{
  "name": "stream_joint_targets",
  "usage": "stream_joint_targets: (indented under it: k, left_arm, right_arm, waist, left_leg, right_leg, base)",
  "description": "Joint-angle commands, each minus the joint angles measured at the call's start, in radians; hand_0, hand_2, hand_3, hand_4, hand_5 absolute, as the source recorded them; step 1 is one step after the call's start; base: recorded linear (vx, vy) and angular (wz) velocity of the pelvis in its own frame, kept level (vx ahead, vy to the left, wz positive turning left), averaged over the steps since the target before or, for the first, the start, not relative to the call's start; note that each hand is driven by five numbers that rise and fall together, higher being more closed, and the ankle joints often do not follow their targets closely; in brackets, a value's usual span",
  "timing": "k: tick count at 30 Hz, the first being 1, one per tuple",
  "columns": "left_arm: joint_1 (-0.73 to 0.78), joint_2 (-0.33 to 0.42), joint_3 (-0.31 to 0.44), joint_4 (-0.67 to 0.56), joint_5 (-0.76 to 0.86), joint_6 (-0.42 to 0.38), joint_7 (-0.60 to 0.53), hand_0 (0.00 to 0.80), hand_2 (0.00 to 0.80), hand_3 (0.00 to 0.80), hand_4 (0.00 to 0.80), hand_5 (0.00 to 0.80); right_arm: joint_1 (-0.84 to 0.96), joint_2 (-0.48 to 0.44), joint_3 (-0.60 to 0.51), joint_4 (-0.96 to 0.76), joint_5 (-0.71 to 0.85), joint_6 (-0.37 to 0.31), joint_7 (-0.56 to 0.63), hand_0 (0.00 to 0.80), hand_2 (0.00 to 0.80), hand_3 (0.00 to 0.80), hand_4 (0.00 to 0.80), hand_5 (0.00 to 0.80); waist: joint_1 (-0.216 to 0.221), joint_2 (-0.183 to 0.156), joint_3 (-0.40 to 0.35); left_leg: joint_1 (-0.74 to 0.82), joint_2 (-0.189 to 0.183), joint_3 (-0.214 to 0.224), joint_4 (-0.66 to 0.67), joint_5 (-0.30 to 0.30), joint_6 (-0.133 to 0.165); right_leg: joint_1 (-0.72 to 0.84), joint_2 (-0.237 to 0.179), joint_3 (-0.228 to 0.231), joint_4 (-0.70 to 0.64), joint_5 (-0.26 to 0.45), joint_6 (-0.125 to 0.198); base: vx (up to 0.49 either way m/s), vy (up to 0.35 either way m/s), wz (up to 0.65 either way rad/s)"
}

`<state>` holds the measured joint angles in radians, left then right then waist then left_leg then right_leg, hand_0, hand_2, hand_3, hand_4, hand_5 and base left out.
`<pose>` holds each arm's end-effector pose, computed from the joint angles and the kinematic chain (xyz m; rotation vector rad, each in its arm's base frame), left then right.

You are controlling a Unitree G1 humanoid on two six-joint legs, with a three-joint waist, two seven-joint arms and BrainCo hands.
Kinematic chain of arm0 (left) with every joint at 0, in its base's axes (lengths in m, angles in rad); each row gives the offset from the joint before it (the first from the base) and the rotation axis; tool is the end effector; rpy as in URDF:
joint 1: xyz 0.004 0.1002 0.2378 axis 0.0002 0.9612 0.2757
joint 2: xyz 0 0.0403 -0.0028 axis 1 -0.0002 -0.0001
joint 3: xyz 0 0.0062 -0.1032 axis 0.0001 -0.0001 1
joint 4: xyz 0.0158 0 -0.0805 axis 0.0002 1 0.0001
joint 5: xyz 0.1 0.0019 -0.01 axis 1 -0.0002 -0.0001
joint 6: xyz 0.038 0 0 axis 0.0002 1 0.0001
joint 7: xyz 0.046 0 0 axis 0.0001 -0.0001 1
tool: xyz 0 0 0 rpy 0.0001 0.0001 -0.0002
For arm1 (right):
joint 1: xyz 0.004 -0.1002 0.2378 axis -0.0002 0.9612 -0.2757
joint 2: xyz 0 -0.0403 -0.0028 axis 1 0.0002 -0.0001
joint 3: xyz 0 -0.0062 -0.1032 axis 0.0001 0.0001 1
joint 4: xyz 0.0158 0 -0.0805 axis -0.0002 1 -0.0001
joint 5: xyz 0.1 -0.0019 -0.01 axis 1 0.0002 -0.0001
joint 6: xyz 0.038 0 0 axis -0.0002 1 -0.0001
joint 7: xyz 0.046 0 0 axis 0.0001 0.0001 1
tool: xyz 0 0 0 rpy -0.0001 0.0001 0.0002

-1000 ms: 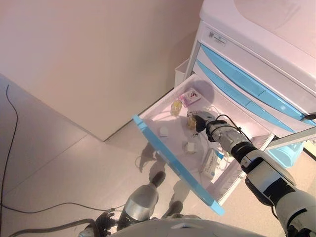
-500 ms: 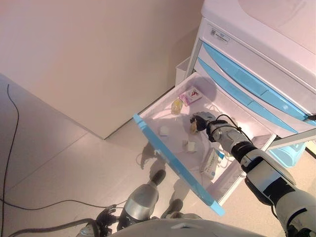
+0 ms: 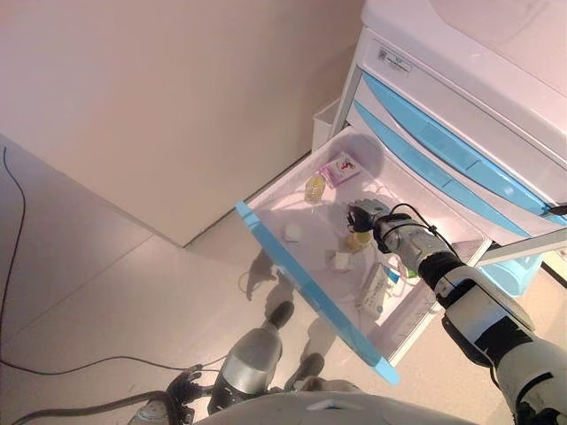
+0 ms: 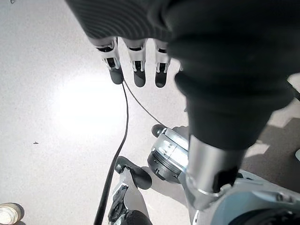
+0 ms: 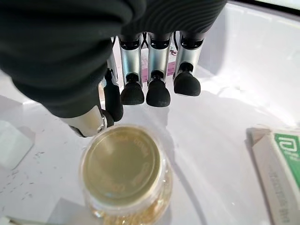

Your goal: Open the drawer and pick up the medicine

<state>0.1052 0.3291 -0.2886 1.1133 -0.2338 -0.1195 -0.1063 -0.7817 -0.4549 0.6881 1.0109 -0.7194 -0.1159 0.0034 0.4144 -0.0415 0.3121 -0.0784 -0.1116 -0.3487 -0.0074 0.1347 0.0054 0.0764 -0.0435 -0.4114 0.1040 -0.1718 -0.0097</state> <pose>0.0550 0.2396 -0.1094 0.1755 1.1315 -0.0363 0.3178 -0.1886 0.0563 -1.5984 0.1446 0.4832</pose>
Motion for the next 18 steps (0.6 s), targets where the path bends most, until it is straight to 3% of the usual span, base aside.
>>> stream_joint_targets:
  k: [1,2,18]
  left_arm:
    - [0.031,0.027,-0.034,-0.007,0.028,-0.005,-0.008,0.000,0.000,0.000,0.000,0.000]
    - [0.033,0.027,-0.033,-0.007,0.031,-0.004,-0.009,0.000,0.000,0.000,0.000,0.000]
    - [0.038,0.023,-0.024,-0.010,0.043,0.002,-0.009,0.000,0.000,0.000,0.000,0.000]
  right_arm:
    - [-0.056,-0.056,0.043,-0.057,0.003,-0.003,-0.017,0.480,0.480,0.480,0.480,0.480]
    - [-0.050,-0.056,0.040,-0.062,0.010,0.002,-0.019,0.000,0.000,0.000,0.000,0.000]
    - [0.007,-0.058,-0.001,-0.163,0.048,-0.038,-0.081,0.000,0.000,0.000,0.000,0.000]
  waist:
    - [0.005,-0.003,-0.036]
    - [0.004,-0.003,-0.039]
    - [-0.014,-0.011,-0.044]
  left_leg:
    - [0.055,-0.040,0.054,0.016,-0.120,0.052]
    - [0.057,-0.040,0.055,0.016,-0.120,0.052]
    - [0.068,-0.036,0.063,0.012,-0.127,0.052]
  right_leg:
    - [-0.061,-0.079,0.105,-0.004,0.168,0.109]
    - [-0.059,-0.079,0.106,-0.006,0.168,0.109]
    - [-0.050,-0.072,0.111,-0.019,0.174,0.110]
  base:
    - [0.008,-0.001,-0.04]
    - [0.007,0.000,-0.03]
    - [-0.001,0.000,-0.01]
